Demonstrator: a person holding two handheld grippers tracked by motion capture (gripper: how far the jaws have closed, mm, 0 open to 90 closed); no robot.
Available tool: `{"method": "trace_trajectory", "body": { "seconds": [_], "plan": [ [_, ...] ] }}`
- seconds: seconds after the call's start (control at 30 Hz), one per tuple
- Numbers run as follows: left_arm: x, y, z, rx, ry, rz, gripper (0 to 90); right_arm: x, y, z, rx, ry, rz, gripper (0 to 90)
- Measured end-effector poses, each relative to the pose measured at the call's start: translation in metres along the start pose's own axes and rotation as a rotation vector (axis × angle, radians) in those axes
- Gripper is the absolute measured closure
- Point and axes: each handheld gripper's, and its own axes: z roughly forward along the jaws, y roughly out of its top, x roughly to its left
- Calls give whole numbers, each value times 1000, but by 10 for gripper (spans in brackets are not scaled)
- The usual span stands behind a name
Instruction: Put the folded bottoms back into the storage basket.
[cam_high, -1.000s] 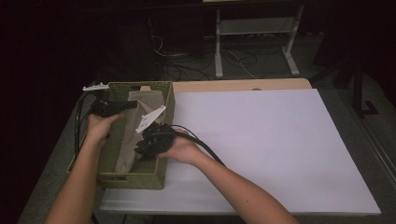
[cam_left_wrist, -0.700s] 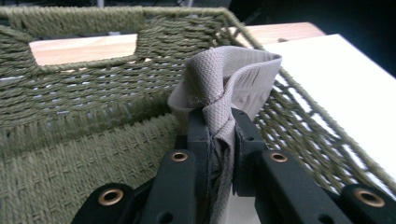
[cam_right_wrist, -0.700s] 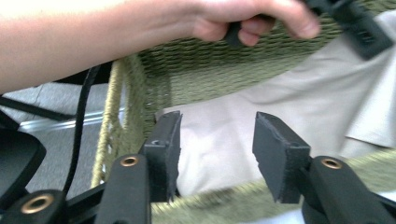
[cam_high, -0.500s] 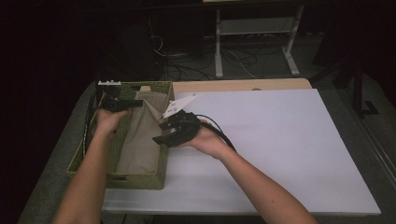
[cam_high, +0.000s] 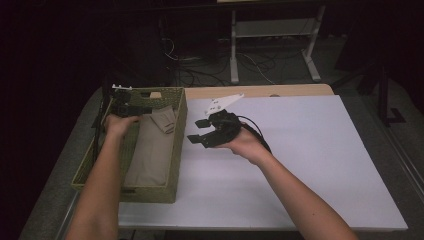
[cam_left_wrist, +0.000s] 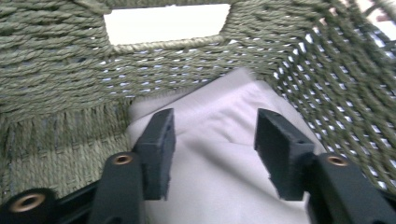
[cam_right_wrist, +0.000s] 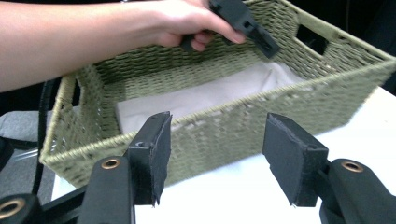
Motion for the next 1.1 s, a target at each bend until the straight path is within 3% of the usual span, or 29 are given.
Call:
{"method": "trace_trajectory", "body": {
  "seconds": [0.13, 0.37, 0.57, 0.7, 0.93, 1.1],
  "plan": [
    [-13, 2, -6, 12, -60, 26, 310, -7, -11, -8, 4, -26, 16, 388],
    [-40, -3, -20, -26, -176, 62, 227, -21, -30, -22, 14, -68, 29, 349],
    [-68, -7, -38, -80, -216, 116, 175, -32, -47, -43, 0, -84, 43, 297],
    [-83, -11, -50, -108, -251, 123, 155, -34, -53, -53, -5, -91, 46, 272],
    [-115, -22, -68, -150, -302, 179, 121, -37, -68, -77, 0, -131, 49, 193],
    [-139, -34, -74, -151, -346, 222, 58, -36, -82, -95, -3, -156, 80, 146]
  ]
}}
